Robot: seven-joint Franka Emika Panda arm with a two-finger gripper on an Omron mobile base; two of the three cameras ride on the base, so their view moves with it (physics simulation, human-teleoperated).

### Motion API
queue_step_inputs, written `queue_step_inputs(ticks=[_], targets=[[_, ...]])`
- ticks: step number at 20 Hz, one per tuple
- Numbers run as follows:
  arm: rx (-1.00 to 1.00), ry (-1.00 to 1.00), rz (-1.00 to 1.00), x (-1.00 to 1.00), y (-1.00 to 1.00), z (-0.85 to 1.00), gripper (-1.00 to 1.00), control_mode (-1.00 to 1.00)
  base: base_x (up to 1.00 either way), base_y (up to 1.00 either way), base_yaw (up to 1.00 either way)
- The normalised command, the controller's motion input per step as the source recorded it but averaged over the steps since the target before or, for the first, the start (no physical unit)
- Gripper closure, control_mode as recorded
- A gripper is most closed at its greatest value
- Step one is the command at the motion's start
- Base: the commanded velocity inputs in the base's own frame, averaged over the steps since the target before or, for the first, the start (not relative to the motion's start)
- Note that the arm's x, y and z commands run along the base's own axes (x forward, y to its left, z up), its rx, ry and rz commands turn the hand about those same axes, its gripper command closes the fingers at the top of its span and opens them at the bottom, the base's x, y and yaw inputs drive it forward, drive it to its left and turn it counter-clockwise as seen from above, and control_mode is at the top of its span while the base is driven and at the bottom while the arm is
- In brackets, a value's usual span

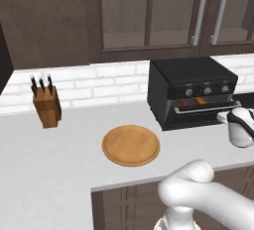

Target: Pick up the kebab skewer and baguette bread, and place them inside the toaster oven. Close the toaster oven door and start by setting the timer.

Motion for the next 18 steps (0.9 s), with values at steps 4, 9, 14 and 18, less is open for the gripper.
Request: queue_step_inputs(ticks=[4,9,14,18], targets=[[0.00,-0.11,0.00,0.65,0.24,0.36,-1.00,-1.00,0.00,0.00,0.00],[0.00,-0.08,0.00,0.38,0.20,0.14,-1.00,-1.00,0.00,0.00,0.00],[0.00,0.00,0.00,0.02,0.01,0.00,-1.00,-1.00,0.00,0.00,0.00],[0.00,0.00,0.00,0.01,0.00,0.00,-1.00,-1.00,0.00,0.00,0.00]])
